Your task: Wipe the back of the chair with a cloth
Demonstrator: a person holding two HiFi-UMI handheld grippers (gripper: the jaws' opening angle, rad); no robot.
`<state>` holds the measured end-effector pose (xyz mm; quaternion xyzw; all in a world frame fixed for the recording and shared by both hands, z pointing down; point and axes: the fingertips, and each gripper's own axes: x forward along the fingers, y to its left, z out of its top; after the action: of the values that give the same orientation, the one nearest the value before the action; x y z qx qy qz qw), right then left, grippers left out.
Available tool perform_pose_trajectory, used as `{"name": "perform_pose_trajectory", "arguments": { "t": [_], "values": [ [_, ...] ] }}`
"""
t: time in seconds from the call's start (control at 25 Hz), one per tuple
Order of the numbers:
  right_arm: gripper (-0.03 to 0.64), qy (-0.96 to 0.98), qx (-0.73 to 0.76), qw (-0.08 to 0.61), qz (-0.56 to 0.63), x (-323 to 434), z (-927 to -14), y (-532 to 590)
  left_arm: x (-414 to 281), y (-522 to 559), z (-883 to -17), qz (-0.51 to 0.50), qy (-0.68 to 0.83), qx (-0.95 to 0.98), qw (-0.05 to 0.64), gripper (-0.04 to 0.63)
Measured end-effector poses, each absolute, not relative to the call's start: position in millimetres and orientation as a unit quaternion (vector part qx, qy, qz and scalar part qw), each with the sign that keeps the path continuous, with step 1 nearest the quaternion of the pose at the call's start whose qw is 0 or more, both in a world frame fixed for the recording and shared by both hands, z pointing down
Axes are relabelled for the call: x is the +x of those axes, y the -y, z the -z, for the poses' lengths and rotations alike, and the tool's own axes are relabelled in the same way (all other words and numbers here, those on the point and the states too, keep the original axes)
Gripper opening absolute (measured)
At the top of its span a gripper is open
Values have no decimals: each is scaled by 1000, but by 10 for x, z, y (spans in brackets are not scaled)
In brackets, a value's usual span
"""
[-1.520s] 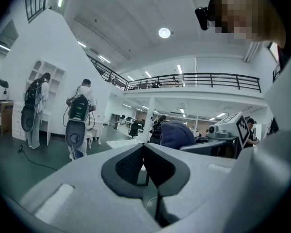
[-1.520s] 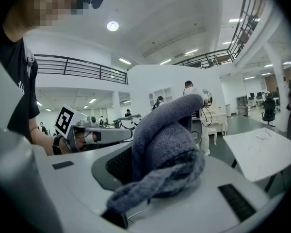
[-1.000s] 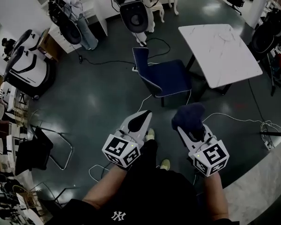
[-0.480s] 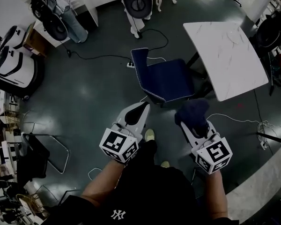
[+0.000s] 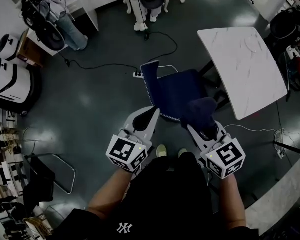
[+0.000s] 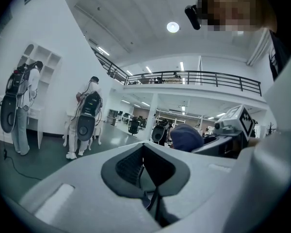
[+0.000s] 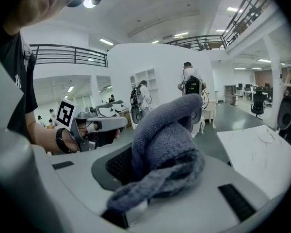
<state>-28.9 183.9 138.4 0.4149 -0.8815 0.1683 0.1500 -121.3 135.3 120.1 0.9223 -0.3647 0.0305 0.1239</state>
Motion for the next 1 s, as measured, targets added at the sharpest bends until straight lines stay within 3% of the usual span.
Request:
{"name": "perform_pose_trajectory", "arguments": {
  "t": [0.44,1.0],
  "values": [
    [84,896,369,192,-155,-89,-1883,-645,-1030,-451,-1403,-39,391,910,134,9],
    [84,920,259,266,-126,222,-3477,1059,-340,997,-2134,-52,464,868,173,9]
  ]
}}
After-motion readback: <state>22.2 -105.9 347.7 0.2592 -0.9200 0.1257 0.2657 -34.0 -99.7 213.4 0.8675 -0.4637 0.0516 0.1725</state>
